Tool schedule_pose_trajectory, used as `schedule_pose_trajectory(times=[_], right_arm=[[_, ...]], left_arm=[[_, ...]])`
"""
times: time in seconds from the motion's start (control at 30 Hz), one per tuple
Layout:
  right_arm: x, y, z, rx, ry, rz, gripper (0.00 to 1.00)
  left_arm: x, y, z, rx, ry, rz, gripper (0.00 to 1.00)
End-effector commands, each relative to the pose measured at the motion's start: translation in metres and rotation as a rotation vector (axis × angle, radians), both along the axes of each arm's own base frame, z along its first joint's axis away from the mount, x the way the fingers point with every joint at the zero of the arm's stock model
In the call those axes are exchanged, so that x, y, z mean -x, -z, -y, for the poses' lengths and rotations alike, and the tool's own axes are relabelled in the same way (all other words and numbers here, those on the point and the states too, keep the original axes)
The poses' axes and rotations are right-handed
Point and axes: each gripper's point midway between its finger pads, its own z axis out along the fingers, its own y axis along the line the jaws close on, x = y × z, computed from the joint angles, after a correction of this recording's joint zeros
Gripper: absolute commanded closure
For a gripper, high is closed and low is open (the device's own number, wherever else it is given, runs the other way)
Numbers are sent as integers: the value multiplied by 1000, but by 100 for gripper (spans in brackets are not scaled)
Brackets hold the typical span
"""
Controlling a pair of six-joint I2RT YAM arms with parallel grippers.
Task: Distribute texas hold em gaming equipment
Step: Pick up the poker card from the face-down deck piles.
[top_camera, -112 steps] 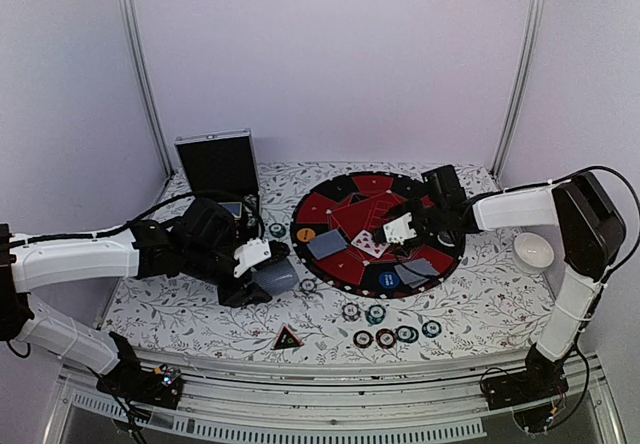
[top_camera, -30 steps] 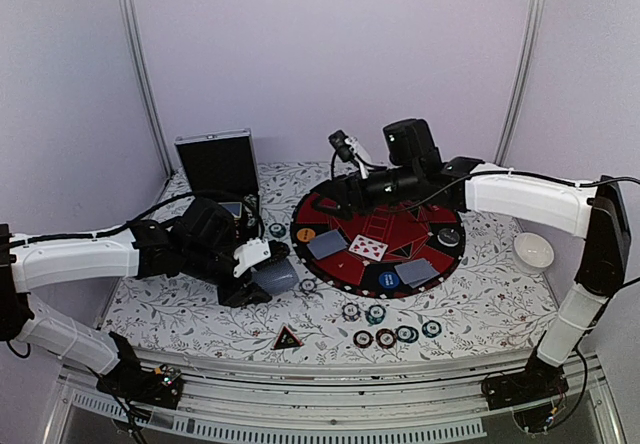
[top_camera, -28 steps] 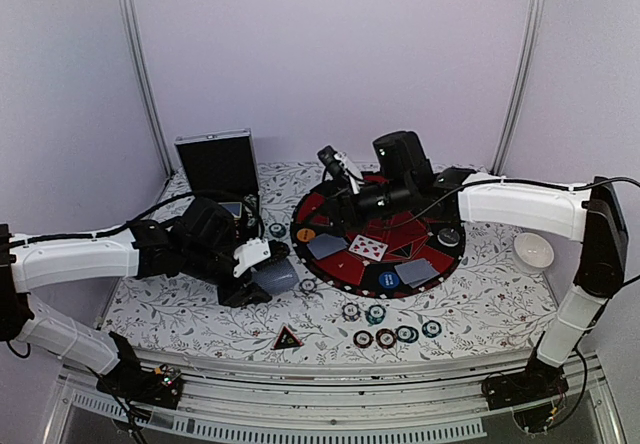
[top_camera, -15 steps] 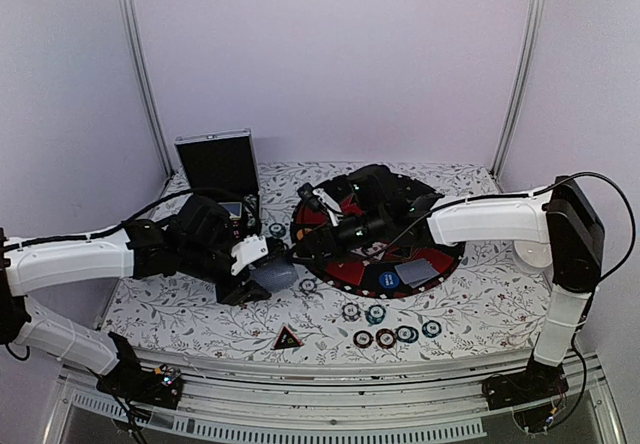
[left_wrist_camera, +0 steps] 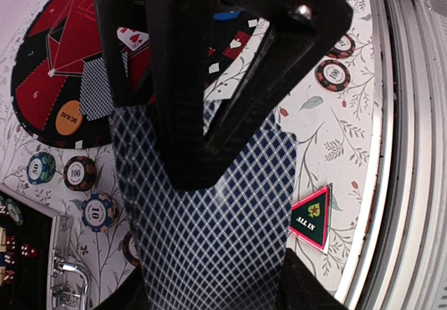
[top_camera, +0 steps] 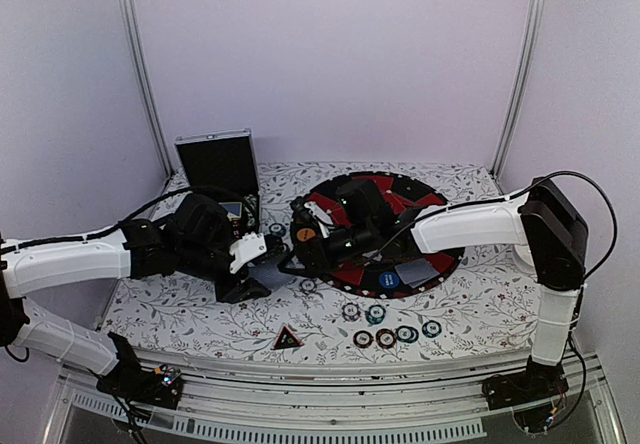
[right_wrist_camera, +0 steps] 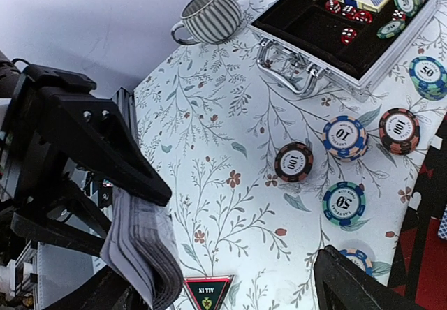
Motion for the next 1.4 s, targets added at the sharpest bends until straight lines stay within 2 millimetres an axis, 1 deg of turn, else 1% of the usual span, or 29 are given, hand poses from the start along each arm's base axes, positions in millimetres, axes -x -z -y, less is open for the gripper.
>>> schedule_pose_trajectory(times=[0.0, 0.2, 0.4, 0.6, 0.8, 0.93, 1.0, 1.03, 1.1, 1.17, 1.27, 1.37], right_arm=[[-15, 1, -3, 38, 71, 49, 13], [-15, -9, 8, 62, 86, 90, 13], [-14, -16, 14, 79, 86, 111, 14], [-12, -20, 16, 85, 83, 116, 15], [-9, -29, 15, 76, 66, 121, 17], [-11, -27, 19, 108, 81, 129, 18], [-7, -32, 17, 91, 58, 129, 18], [-2, -36, 14, 69, 32, 124, 18], [9, -44, 4, 23, -33, 118, 17], [16, -47, -6, -3, -70, 117, 17], [6, -40, -13, 4, -31, 103, 15], [-2, -27, -17, 28, 0, 90, 15]], left_arm=[[-6, -9, 1, 39, -12, 21, 51], [-6, -8, 1, 38, -14, 22, 51], [-7, -7, 0, 33, -17, 22, 52], [-7, -5, 1, 30, -16, 20, 52], [-7, -4, 0, 27, -18, 18, 52], [-7, -4, 0, 27, -17, 17, 52], [-7, -4, 1, 28, -17, 16, 52], [-7, -4, 0, 28, -19, 17, 52], [-7, -5, 1, 30, -17, 17, 52], [-7, -5, 1, 30, -15, 17, 52], [-7, -7, 2, 35, -16, 18, 52], [-7, -8, 2, 39, -15, 19, 52]])
